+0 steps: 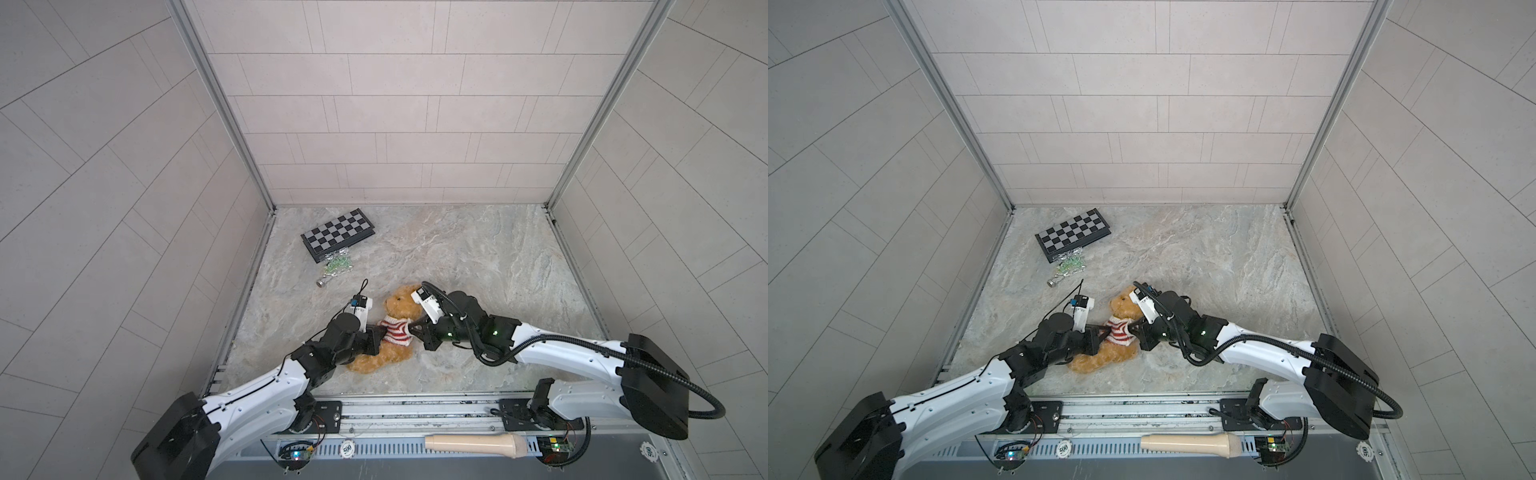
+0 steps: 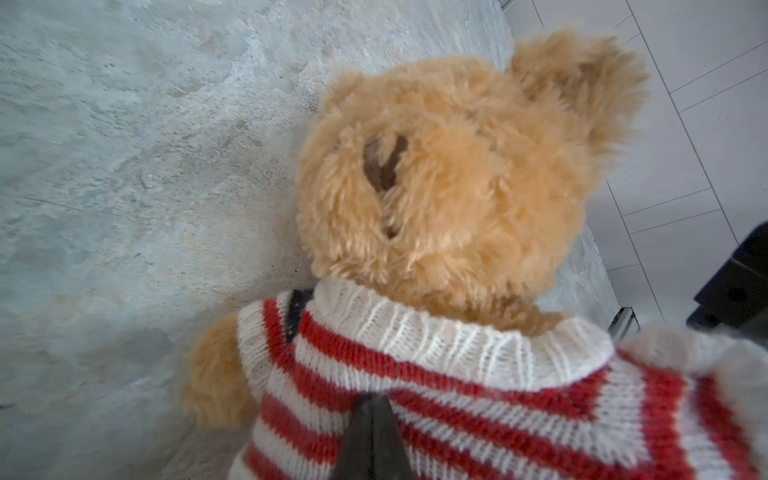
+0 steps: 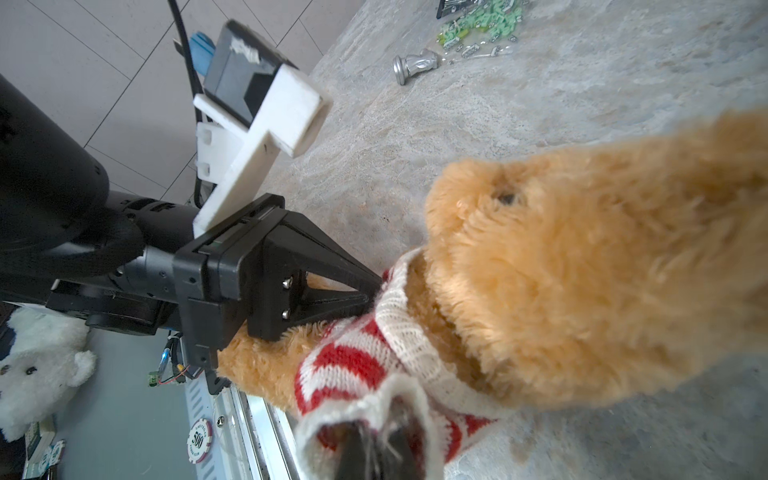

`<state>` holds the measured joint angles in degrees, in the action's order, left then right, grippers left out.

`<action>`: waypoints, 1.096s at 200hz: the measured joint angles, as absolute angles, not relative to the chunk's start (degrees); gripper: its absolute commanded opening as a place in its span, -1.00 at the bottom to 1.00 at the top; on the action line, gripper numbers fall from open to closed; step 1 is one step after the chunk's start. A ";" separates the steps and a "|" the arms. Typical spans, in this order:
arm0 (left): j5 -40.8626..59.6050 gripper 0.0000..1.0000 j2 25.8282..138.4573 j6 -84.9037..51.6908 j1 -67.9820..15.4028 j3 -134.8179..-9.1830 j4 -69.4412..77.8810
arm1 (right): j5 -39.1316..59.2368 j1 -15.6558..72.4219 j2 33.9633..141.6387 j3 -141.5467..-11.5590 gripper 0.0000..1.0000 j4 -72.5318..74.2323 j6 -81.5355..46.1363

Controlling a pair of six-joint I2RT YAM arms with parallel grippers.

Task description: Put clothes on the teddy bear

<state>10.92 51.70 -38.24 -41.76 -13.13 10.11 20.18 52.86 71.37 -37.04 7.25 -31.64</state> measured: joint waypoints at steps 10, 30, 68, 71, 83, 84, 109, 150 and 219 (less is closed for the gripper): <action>10.85 -0.91 50.92 -37.56 -41.74 -14.37 8.14 | 18.94 52.86 70.74 -37.04 -1.00 6.48 -32.03; 9.96 -0.66 47.81 -36.51 -42.22 -17.87 2.02 | 15.25 52.93 69.19 -36.71 -1.00 6.13 -33.21; 5.58 -0.08 44.60 -38.17 -47.57 -26.48 -7.79 | 6.46 52.97 65.49 -33.58 -1.00 7.77 -35.99; 5.13 -0.06 44.47 -38.57 -48.42 -26.87 -7.99 | 5.69 52.97 65.41 -33.45 -1.00 7.86 -36.18; 3.95 -0.04 44.25 -40.53 -51.18 -27.73 -8.25 | 3.62 52.97 65.23 -33.39 -1.00 8.03 -36.49; 3.77 -0.04 44.25 -40.73 -51.55 -27.77 -8.27 | 3.40 52.97 65.23 -33.39 -1.00 8.08 -36.49; 0.93 -0.10 45.30 -45.04 -56.97 -28.18 -8.12 | 0.45 52.97 64.90 -33.41 -1.00 8.91 -36.71; -2.02 -0.06 51.57 -49.87 -62.02 -29.87 -3.53 | -1.74 52.97 64.07 -33.39 -1.00 10.07 -37.56; -5.89 -0.25 61.49 -54.08 -62.15 -29.76 9.28 | -1.78 52.97 62.28 -31.09 -1.00 12.21 -39.55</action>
<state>-5.89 61.49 -54.08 -62.15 -29.76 9.28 -1.78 52.97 62.28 -31.09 12.21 -39.55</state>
